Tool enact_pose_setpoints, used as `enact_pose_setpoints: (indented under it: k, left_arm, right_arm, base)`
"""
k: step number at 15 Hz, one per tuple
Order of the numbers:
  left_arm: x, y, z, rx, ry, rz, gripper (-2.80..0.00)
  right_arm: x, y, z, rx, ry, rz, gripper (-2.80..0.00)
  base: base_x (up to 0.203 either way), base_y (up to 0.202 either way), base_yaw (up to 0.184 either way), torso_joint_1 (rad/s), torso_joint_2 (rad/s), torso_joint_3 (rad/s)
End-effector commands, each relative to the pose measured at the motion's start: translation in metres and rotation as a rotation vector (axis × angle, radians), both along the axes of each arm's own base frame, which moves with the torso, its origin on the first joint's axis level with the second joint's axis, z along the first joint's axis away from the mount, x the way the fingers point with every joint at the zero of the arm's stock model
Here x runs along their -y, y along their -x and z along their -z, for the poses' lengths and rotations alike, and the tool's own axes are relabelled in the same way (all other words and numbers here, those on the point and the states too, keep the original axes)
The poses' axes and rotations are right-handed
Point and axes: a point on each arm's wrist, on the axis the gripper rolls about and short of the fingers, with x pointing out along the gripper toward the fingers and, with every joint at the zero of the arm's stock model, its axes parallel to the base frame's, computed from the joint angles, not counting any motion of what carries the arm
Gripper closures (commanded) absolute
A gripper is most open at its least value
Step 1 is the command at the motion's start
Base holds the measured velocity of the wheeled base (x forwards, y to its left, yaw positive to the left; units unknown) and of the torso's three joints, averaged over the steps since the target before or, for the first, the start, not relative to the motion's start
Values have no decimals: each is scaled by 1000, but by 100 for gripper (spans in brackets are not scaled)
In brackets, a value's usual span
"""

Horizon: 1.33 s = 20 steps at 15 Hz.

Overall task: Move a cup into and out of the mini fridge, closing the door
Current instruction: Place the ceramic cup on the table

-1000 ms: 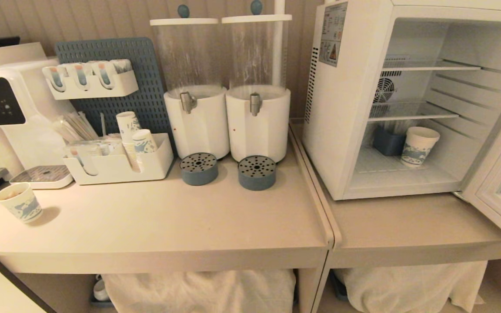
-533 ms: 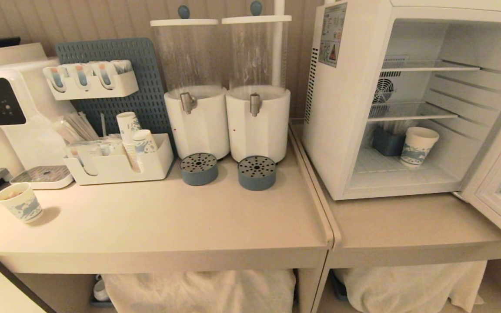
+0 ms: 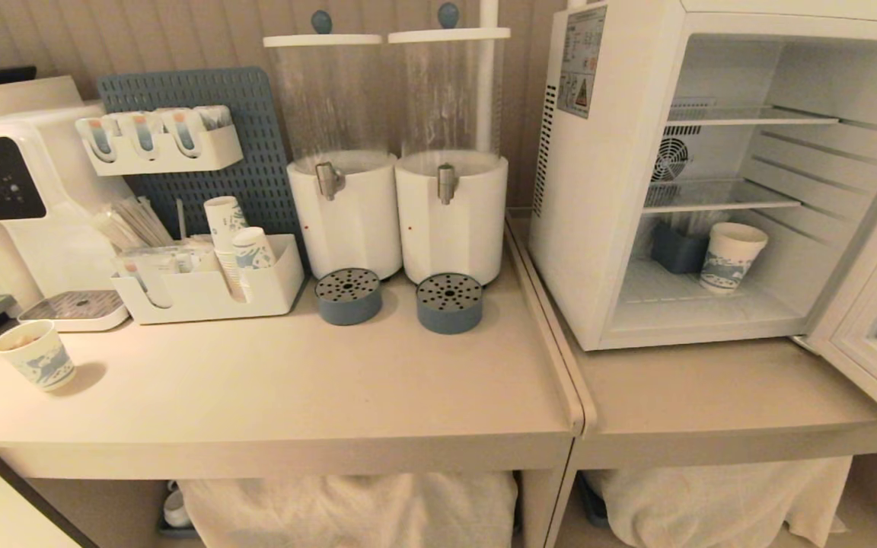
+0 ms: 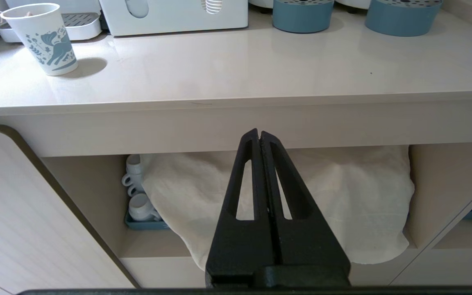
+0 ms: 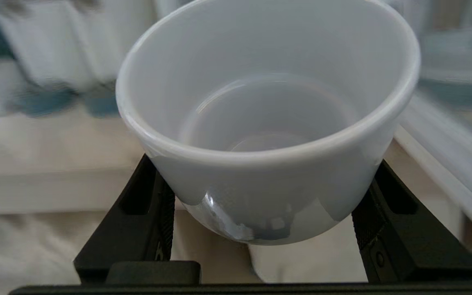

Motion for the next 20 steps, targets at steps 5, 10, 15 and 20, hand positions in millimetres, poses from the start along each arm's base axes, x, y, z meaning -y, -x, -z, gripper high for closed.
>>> enact_pose_setpoints:
  k: [5, 10, 15, 20]
  left_arm:
    - [0, 0, 0, 0, 0, 0, 0]
    - [0, -1, 1, 3, 4, 0, 0]
    - [0, -1, 1, 7, -11, 4, 0]
    - [0, -1, 1, 7, 8, 1, 0]
  right_arm:
    - [1, -5, 30, -96, 56, 23, 0]
    - [1, -5, 30, -96, 58, 23, 0]
    - [1, -5, 30, -97, 58, 22, 0]
    - [1, -5, 30, -97, 58, 23, 0]
  base:
    - [0, 0, 0, 0, 0, 0]
    - [0, 0, 0, 0, 0, 0]
    - [0, 0, 0, 0, 0, 0]
    - [0, 89, -3, 3, 2, 2]
